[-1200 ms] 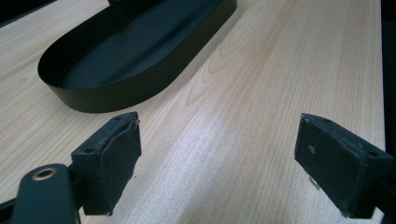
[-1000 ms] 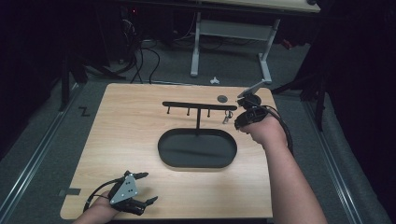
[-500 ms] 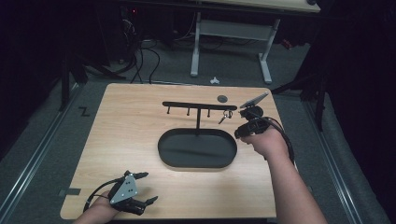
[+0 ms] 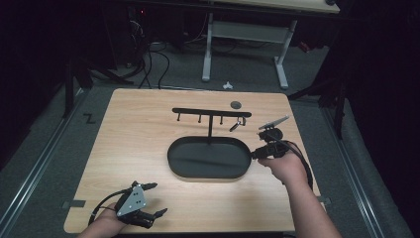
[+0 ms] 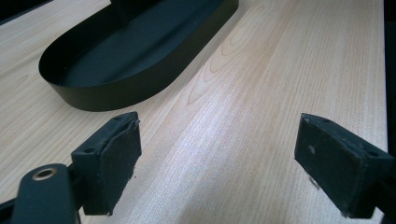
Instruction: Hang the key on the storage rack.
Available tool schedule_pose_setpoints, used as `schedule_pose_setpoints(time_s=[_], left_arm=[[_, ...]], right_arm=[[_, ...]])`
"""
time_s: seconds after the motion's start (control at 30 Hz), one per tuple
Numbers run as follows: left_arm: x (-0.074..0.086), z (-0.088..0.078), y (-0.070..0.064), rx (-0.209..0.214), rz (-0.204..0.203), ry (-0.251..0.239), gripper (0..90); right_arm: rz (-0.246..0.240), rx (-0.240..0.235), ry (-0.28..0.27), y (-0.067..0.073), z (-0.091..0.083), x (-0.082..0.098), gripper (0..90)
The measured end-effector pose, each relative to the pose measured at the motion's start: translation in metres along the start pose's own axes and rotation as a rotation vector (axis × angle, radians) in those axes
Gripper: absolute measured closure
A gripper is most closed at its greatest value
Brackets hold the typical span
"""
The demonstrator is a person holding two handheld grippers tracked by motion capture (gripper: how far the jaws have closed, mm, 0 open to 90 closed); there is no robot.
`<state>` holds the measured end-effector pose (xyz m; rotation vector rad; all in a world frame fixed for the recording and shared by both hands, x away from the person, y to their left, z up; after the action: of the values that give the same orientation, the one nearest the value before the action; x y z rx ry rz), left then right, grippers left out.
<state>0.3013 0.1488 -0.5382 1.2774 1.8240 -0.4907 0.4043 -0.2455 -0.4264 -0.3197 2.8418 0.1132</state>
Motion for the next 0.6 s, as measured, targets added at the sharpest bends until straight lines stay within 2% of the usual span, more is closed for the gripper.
schedule_pose_setpoints(time_s=[0.13,0.3,0.53,0.6], left_arm=[[0.0,0.0,0.0,-0.001,0.001,0.002,15.1],[0.0,0.0,0.0,-0.003,0.001,0.003,15.1],[0.0,0.0,0.001,-0.002,-0.001,0.005,15.1],[0.0,0.0,0.001,-0.003,-0.002,0.006,15.1]], right_arm=[[-0.004,0.006,-0.026,0.001,0.01,0.013,51.6],[0.001,0.021,-0.083,0.002,0.025,0.033,51.2],[-0.007,0.039,-0.243,0.004,0.044,0.065,47.2],[0.003,0.035,-0.289,0.005,0.05,0.076,45.7]])
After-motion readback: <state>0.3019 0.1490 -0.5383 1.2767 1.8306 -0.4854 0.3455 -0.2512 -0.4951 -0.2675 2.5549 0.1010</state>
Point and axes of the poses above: each handheld gripper's, and its own axes: z roughly forward along the jaws, x roughly out of its underside, y roughly to its left, the point moved 3 cm from there along z, roughly forward along the jaws, and after that the axes turned 5 degrees about y, right-handed, at the moved point
